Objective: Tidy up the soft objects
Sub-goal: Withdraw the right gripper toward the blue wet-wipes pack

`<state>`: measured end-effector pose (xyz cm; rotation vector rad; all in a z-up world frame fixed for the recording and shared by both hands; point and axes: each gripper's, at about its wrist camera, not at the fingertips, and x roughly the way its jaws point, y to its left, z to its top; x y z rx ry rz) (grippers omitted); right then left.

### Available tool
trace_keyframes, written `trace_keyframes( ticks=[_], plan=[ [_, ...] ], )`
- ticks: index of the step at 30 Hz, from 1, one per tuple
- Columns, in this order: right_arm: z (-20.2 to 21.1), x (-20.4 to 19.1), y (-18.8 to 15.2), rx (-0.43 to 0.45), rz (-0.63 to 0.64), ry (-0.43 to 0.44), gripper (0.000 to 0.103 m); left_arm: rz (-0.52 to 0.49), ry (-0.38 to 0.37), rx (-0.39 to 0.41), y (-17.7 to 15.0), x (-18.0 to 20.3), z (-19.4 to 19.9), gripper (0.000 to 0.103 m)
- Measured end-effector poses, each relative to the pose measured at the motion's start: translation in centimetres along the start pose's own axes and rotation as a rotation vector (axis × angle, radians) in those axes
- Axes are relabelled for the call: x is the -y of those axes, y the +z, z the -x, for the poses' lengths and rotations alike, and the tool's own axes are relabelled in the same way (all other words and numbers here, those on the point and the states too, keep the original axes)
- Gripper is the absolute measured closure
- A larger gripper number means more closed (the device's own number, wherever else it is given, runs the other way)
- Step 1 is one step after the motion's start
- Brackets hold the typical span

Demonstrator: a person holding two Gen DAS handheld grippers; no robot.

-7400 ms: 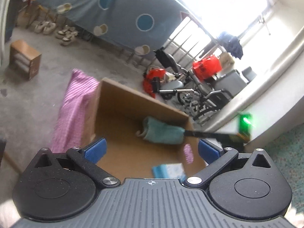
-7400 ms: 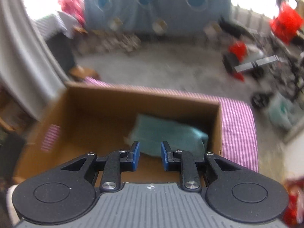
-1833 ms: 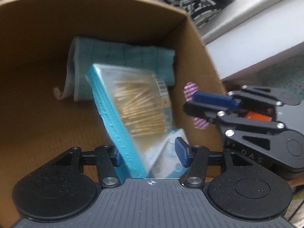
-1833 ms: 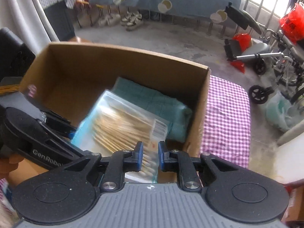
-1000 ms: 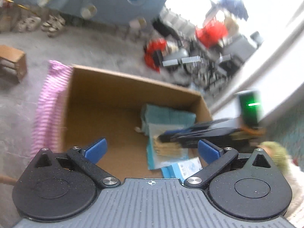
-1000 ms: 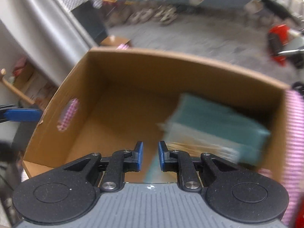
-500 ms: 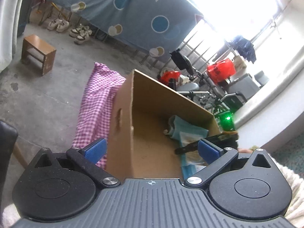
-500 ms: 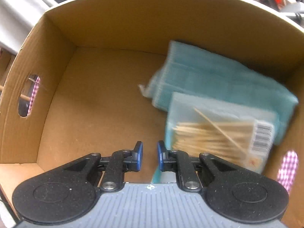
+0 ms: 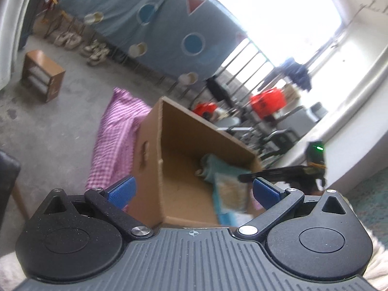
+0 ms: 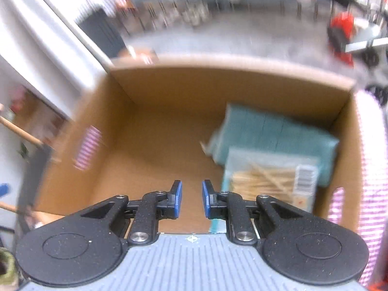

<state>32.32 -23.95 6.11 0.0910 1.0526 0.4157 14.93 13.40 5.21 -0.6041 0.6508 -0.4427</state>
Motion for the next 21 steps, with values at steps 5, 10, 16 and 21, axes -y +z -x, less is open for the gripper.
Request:
trace_keyframes(
  ticks=[5,10,16,21],
  plan=[
    [11.4,-0.8,-3.1,0.304,0.010,0.022,0.083,0.012,-0.122,0.063,-0.3,1.1,1.3,0.000],
    [19.7,0.4,-8.9,0.544,-0.071,0.095,0.079,-0.005,-0.178,0.092,-1.2,2.6,2.6,0.000],
    [20.8,1.5,-18.0,0.619,-0.172,0.182,0.058,-0.066,-0.110,0.054,-3.3,3.7,3.7,0.000],
    [16.4,0.8,-23.7,0.573,-0.247,0.210,0.057,-0.119,0.034,-0.047,-6.6,3.5,2.8,0.000]
  ],
)
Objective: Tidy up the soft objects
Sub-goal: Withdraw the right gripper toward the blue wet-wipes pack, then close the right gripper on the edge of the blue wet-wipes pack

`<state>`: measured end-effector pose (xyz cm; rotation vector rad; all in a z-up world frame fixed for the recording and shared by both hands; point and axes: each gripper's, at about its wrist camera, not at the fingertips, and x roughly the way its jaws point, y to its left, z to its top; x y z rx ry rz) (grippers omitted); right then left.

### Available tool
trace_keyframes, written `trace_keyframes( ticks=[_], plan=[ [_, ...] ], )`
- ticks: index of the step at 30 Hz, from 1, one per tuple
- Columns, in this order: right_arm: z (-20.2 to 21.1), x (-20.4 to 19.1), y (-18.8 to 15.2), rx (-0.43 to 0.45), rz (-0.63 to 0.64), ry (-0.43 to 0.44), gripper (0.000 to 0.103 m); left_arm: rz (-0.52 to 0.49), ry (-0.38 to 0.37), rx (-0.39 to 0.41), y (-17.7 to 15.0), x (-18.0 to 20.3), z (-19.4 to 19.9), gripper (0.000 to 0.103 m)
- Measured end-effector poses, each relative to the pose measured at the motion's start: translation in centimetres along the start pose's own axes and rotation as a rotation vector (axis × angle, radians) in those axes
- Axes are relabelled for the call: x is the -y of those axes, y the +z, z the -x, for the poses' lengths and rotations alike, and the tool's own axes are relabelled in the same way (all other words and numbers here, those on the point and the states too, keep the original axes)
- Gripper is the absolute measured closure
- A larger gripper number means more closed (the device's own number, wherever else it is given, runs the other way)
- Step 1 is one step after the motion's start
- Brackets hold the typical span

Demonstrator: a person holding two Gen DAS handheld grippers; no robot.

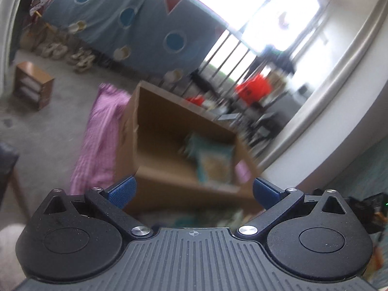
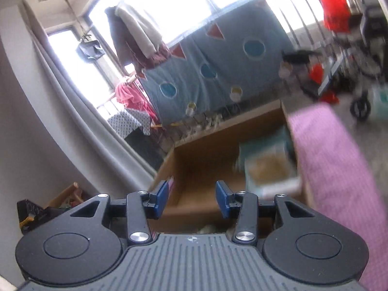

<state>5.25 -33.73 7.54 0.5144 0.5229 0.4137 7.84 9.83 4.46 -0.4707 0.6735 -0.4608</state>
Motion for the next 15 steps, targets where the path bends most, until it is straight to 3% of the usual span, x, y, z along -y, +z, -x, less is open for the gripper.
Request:
trace_keyframes(
  ticks=[7,12,15],
  plan=[
    [-5.6,0.2,-7.5,-0.188,-0.137,0.000,0.058,-0.093,0.098,-0.180,-5.2,1.1,-4.1,0.000],
    [-9.5,-1.8,-9.3,-0.293,-0.098,-0.024,0.059,-0.237,0.133,-0.230,-7.2,2.4,-5.9,0.002],
    [-11.2,-3.1,-9.5,-0.328,-0.039,-0.055,0.060,-0.265,0.123,-0.248,-7.6,2.6,-6.6,0.005]
  ],
)
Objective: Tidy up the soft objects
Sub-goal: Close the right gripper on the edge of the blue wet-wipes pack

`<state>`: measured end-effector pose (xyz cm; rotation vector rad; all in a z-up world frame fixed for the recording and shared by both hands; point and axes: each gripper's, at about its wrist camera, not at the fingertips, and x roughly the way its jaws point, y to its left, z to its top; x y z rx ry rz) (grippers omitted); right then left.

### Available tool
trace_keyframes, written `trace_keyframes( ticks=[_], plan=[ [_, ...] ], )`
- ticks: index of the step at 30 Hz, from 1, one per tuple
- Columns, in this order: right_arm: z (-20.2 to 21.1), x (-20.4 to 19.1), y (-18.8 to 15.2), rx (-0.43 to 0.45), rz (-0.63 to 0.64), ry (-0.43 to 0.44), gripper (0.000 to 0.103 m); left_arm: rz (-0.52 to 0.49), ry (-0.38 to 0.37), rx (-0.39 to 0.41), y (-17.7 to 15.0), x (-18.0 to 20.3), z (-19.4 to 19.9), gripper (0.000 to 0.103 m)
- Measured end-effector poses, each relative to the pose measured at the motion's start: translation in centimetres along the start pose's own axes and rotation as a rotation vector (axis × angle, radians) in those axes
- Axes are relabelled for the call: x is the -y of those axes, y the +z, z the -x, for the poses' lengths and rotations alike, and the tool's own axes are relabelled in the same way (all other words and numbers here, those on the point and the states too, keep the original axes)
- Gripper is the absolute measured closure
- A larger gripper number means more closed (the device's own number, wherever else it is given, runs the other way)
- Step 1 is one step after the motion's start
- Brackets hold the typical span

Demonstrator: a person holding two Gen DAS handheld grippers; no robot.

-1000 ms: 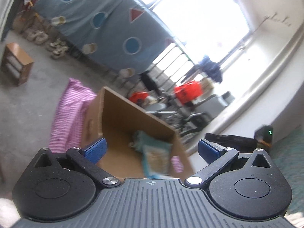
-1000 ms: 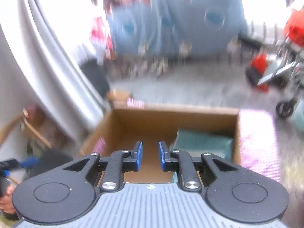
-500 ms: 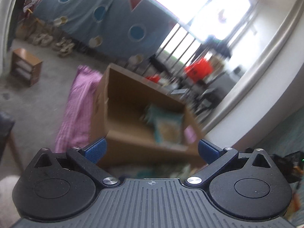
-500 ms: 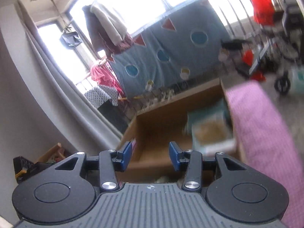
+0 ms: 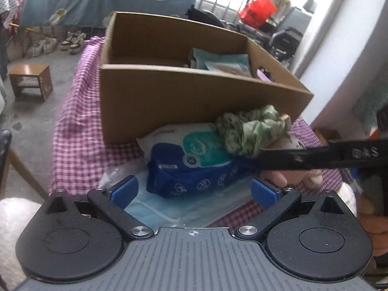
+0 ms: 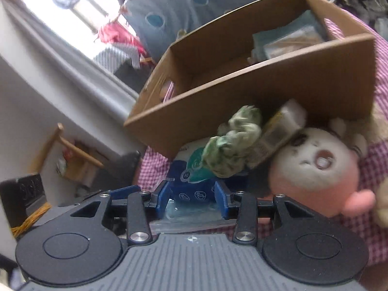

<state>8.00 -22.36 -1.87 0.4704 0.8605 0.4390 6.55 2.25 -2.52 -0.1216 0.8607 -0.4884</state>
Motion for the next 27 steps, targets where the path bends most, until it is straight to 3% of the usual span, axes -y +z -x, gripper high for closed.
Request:
trace_keyframes(
  ticks=[8,15,19,24,27],
  plan=[
    [-2.3,-1.4,0.5,-0.018,0.132,-0.234,0.061,-0.029,-0.041,-0.012,-0.3,-0.1,-1.2,0.005],
    [-3.5,-1.5,0.4,-0.060,0.134,-0.288,0.059,-0.050,-0.070,-0.051,0.5,-0.4,-3.2,0.004],
    [-3.9,-1.6,0.8,-0.080,0.125,-0.267,0.048,-0.044,-0.095,-0.051,0.8,-0.3,-3.7,0.003],
    [-4.3,-1.1,0.9,-0.121,0.061,-0.179,0.047,0.007,-0.154,-0.043,0.8,-0.6,-2.4,0.003],
    [-4.6,-1.3,0.6,-0.114,0.077,-0.187,0.047,0.035,-0.175,-0.039,0.6,-0.9,-1.7,0.003]
  ],
)
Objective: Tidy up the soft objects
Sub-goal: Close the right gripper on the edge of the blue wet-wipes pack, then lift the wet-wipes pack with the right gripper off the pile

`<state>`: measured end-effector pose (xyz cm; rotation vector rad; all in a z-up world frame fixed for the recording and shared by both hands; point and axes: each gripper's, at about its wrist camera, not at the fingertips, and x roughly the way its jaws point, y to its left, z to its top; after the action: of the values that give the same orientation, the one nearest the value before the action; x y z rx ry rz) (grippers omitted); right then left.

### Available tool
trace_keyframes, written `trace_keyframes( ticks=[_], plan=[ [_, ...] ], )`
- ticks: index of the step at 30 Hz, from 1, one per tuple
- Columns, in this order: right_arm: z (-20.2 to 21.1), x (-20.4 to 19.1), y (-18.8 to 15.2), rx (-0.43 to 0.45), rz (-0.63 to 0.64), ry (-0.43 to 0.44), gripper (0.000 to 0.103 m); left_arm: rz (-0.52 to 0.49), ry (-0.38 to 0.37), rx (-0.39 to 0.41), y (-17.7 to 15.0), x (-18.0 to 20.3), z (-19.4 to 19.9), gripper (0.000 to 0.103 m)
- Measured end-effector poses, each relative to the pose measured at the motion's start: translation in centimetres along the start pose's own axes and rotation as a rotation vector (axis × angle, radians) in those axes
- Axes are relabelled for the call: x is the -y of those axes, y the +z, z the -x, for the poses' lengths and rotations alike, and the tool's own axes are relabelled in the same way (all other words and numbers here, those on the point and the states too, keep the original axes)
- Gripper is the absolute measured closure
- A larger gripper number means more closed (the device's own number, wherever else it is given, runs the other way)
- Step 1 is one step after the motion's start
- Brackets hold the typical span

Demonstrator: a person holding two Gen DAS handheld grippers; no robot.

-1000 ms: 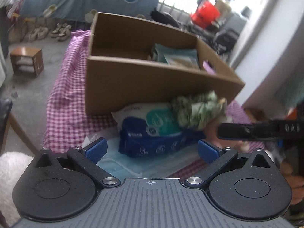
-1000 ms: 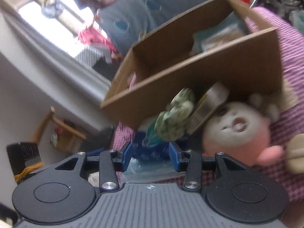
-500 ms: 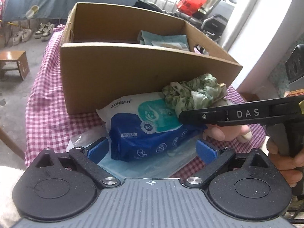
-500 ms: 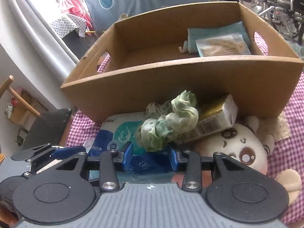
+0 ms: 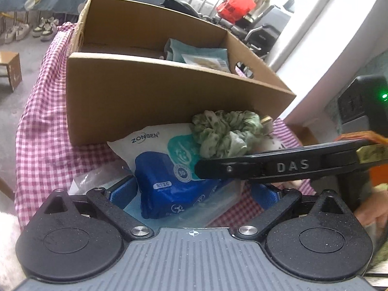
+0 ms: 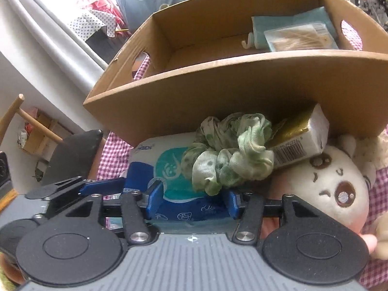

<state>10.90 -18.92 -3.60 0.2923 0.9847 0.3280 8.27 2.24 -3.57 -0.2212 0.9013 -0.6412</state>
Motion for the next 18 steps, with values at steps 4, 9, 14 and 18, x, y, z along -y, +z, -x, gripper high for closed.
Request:
trace_keyframes(
  ticks=[4,9,14,18],
  plan=[
    [0.2,-0.2,-0.1,0.016,0.000,-0.023,0.049,0.006,-0.002,0.004,-0.4,-0.1,0.5,0.003],
    [0.3,-1.5,-0.3,0.043,0.058,-0.079,0.048,-0.026,0.045,0.008,-0.4,0.4,-0.6,0.003],
    [-0.4,-1.7,-0.4,0.023,0.038,-0.009,0.034,-0.062,0.042,0.002,0.3,0.8,-1.0,0.001],
    [-0.6,-1.3,-0.5,0.008,0.000,0.057,0.034,-0.047,0.038,0.009,0.4,0.3,0.0,0.001]
  ],
)
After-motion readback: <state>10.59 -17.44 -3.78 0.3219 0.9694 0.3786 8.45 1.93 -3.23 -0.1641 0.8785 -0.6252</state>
